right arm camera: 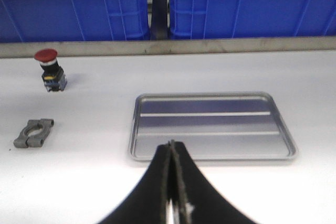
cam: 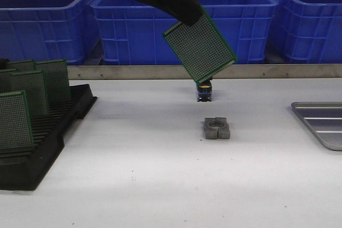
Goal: Place circuit board on tray
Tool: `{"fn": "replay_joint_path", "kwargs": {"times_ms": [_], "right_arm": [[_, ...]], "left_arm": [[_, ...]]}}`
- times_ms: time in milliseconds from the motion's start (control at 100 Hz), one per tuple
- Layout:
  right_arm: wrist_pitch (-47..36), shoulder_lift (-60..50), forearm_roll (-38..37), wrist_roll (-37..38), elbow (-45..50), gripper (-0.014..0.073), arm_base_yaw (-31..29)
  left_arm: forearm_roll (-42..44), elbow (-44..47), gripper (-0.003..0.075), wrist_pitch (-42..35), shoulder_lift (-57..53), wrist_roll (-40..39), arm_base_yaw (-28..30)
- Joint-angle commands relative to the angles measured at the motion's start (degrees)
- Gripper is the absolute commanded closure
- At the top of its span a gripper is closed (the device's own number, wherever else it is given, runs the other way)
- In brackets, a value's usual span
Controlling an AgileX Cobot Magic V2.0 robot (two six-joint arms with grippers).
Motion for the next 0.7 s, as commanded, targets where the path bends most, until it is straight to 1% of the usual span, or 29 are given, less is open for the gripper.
{"fn": "replay_joint_path", "kwargs": {"times_ms": [0, 90, 170, 250, 260, 310, 320, 330, 350, 380, 390, 400, 430, 480, 520, 530, 550, 560, 660, 670, 680, 690], "right_arm": [[3.2, 6.5, 2.1, 0.0, -7.3, 0.0654, 0.0], [7.8, 13.3, 4.6, -1.3, -12.1, 0.0654, 0.0], [8.3, 18.7, 6.9, -3.7, -15.9, 0.0645, 0.0], [6.6, 23.9, 10.4, -8.2, -18.4, 0.0587, 0.2], [6.2, 24.3, 11.2, -10.2, -18.7, 0.0579, 0.3], [5.0, 27.2, 14.6, -15.5, -19.9, 0.051, 0.8], [4.8, 28.0, 15.2, -15.5, -20.0, 0.0487, 0.9], [4.6, 28.4, 16.4, -17.8, -20.3, 0.0475, 1.0], [4.3, 30.1, 18.4, -19.5, -20.7, 0.0426, 1.5], [4.3, 31.4, 21.3, -23.9, -21.3, 0.0389, 2.1], [4.3, 32.3, 22.0, -23.9, -21.4, 0.0365, 2.2], [4.3, 32.8, 23.5, -26.5, -21.7, 0.0354, 2.4], [4.3, 34.6, 26.4, -30.1, -22.2, 0.03, 3.3], [4.3, 37.9, 31.9, -36.3, -22.9, 0.0242, 4.8], [4.3, 40.2, 36.8, -41.8, -23.4, 0.0216, 6.1], [4.3, 41.0, 37.6, -41.8, -23.5, 0.0209, 6.4], [4.3, 42.3, 40.9, -46.7, -23.9, 0.0204, 7.3], [4.3, 42.7, 41.7, -46.7, -23.9, 0.0204, 7.3], [4.5, 48.5, 51.6, -62.9, -25.5, 0.0202, 10.8], [4.5, 49.3, 52.2, -62.9, -25.6, 0.0202, 11.0], [4.6, 49.7, 53.3, -66.3, -25.9, 0.0202, 11.2], [4.6, 50.5, 53.8, -67.5, -26.0, 0.0202, 11.7]], "left_arm": [[-5.1, -1.9, 0.074, 3.5, -3.4, -0.2, -0.4], [-5.1, -1.9, 0.074, 3.5, -3.4, -0.2, -0.4], [-5.1, -1.9, 0.074, 3.5, -3.4, -0.2, -0.4], [-5.1, -1.9, 0.074, 3.5, -3.4, -0.2, -0.4], [-5.1, -1.9, 0.074, 3.5, -3.4, -0.2, -0.4], [-5.1, -1.9, 0.074, 3.5, -3.4, -0.2, -0.4], [-5.1, -1.9, 0.074, 3.5, -3.4, -0.2, -0.4], [-5.1, -1.9, 0.074, 3.5, -3.4, -0.2, -0.4], [-5.1, -1.9, 0.074, 3.5, -3.4, -0.2, -0.4], [-5.1, -1.9, 0.074, 3.5, -3.4, -0.2, -0.4], [-5.1, -1.9, 0.074, 3.5, -3.4, -0.2, -0.4], [-5.1, -1.9, 0.074, 3.5, -3.4, -0.2, -0.4], [-5.1, -1.9, 0.074, 3.5, -3.4, -0.2, -0.4], [-5.1, -1.9, 0.074, 3.5, -3.4, -0.2, -0.4], [-5.1, -1.9, 0.074, 3.5, -3.4, -0.2, -0.4], [-5.1, -1.9, 0.074, 3.5, -3.4, -0.2, -0.4], [-5.1, -1.9, 0.074, 3.5, -3.4, -0.2, -0.4], [-5.1, -1.9, 0.074, 3.5, -3.4, -0.2, -0.4], [-5.1, -1.9, 0.074, 3.5, -3.4, -0.2, -0.4], [-5.1, -1.9, 0.074, 3.5, -3.4, -0.2, -0.4], [-5.1, -1.9, 0.074, 3.5, -3.4, -0.2, -0.4], [-5.1, -1.9, 0.074, 3.5, -3.4, -0.2, -0.4]]}}
